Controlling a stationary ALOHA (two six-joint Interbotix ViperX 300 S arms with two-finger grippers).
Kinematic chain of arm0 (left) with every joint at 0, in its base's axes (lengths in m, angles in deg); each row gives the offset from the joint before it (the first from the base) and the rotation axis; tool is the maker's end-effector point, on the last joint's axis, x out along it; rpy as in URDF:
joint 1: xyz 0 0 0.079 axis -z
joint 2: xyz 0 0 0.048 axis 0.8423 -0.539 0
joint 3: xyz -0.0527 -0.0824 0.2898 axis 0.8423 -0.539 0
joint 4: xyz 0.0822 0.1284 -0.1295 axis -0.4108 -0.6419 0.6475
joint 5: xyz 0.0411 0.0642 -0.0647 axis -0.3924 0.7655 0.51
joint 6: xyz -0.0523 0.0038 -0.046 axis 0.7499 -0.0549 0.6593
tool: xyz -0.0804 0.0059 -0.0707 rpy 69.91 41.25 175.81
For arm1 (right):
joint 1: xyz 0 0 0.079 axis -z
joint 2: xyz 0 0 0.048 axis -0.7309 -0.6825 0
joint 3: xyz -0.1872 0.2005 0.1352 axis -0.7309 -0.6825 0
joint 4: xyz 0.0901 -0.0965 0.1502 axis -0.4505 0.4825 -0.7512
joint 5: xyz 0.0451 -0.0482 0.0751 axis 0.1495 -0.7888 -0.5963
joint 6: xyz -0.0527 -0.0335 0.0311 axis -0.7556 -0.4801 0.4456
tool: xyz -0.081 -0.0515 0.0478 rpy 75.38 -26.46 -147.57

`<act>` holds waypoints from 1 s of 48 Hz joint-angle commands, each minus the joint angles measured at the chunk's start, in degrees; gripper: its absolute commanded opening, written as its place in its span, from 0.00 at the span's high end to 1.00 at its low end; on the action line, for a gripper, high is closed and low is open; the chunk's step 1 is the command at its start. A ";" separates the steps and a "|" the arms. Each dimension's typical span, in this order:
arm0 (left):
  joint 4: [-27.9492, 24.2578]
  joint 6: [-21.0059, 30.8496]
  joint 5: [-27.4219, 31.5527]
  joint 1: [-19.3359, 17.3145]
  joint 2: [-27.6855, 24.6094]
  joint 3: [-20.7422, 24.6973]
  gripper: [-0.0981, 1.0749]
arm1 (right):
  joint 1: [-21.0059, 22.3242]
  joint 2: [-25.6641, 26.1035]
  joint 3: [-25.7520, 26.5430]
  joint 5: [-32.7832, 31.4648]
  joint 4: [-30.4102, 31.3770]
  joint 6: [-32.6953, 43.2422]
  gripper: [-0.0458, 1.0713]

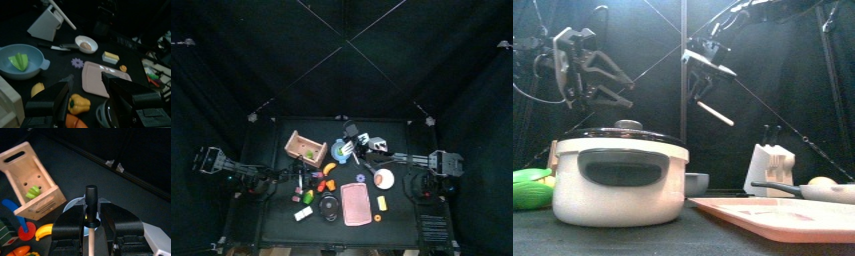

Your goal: Grab sharpener with other arm

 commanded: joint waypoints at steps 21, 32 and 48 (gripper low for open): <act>2.72 -0.26 -15.73 -1.76 -17.40 14.41 0.18 | -12.92 15.82 -18.90 -0.09 38.23 36.74 0.47; 2.55 -0.18 -17.93 -2.20 -22.41 19.78 0.18 | -15.12 19.25 -27.16 -2.02 50.36 47.99 0.47; 2.72 -0.35 -18.37 -4.22 -28.65 27.16 0.18 | -16.26 19.86 -29.53 -6.24 52.12 49.22 0.47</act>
